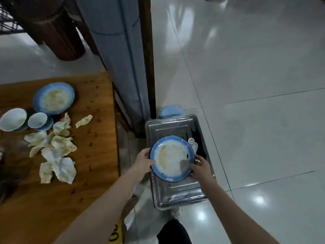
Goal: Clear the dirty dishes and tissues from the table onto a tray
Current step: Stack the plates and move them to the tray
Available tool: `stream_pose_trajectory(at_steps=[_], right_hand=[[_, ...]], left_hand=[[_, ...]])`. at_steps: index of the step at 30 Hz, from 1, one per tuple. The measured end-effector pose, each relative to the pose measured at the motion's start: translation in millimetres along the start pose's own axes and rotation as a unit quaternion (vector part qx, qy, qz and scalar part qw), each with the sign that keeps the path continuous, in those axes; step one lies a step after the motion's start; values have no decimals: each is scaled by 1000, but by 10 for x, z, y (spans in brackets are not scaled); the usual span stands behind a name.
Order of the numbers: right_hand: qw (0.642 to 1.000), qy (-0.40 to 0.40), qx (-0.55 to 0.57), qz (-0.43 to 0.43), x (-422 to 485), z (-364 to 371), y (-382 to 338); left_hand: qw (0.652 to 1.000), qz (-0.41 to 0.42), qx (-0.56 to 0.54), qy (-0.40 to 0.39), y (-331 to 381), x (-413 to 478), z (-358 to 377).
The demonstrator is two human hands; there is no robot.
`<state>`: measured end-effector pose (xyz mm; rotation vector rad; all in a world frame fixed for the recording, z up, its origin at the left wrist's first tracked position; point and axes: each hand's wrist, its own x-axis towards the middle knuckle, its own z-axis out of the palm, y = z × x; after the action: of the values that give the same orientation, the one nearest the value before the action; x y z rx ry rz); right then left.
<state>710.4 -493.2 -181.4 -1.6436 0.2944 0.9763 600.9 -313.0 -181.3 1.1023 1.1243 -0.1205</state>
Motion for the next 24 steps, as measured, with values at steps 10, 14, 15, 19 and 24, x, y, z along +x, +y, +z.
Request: stream_pose_trajectory(at_steps=[10, 14, 15, 19, 24], right_hand=[[998, -33, -8, 59, 958, -226, 560], [993, -62, -65, 73, 1401, -271, 742], [992, -66, -78, 72, 1482, -278, 763], [988, -73, -122, 62, 1798, -290, 857], [986, -70, -134, 76, 2072, -326, 1014]], left_hand=[[997, -53, -2, 58, -660, 864, 323], [994, -67, -14, 81, -864, 1240, 402], [994, -69, -10, 82, -901, 1310, 407], [994, -78, 18, 74, -1063, 1594, 438], [993, -84, 58, 51, -1201, 1860, 464]])
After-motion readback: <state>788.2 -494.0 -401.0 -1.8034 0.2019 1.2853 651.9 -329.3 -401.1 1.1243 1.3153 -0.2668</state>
